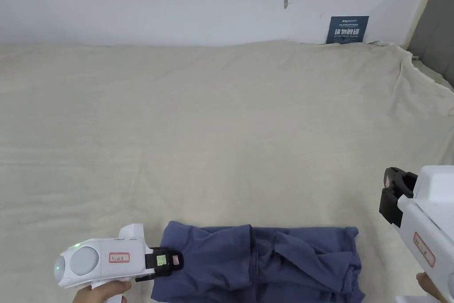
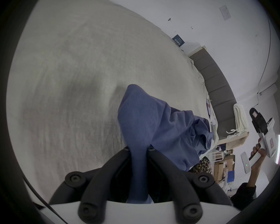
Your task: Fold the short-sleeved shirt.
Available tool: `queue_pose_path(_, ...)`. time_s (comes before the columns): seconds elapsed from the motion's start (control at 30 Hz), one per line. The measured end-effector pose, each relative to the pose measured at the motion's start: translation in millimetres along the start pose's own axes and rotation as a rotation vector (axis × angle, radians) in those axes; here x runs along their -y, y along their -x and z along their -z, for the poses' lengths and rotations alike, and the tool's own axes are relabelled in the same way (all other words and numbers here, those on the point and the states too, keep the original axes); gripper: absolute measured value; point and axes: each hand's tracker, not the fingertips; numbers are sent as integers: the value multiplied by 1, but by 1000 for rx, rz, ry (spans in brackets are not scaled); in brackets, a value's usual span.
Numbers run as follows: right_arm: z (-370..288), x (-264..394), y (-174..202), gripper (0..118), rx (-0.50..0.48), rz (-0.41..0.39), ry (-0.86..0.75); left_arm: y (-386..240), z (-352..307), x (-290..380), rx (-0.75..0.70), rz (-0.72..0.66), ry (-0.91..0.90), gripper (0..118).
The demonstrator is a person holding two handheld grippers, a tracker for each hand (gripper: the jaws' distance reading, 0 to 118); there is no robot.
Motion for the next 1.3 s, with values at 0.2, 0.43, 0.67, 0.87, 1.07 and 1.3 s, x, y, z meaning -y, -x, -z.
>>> queue_pose_path(0.2, 4, -3, 2, 0, -21, 4, -8, 14, -45, -3, -57, -15, -54, 5)
queue_pose_path(0.43, 7, -6, 13, 0, -57, 4, -19, 42, -113, -4, -187, -45, -111, 5)
queue_pose_path(0.67, 8, -6, 19, 0, -85, 9, -26, 1, -137, -7, -250, -23, -118, 5)
queue_pose_path(0.87, 7, -5, 18, 0, -95, 14, -27, -77, -118, -20, -179, 87, -76, 5)
queue_pose_path(1.07, 5, -5, 13, 0, -97, 19, -35, -135, -61, -25, -129, 202, 8, 5)
queue_pose_path(1.3, 1, 1, 0, 0, -74, 30, -28, -179, 30, -7, -152, 302, 147, 5)
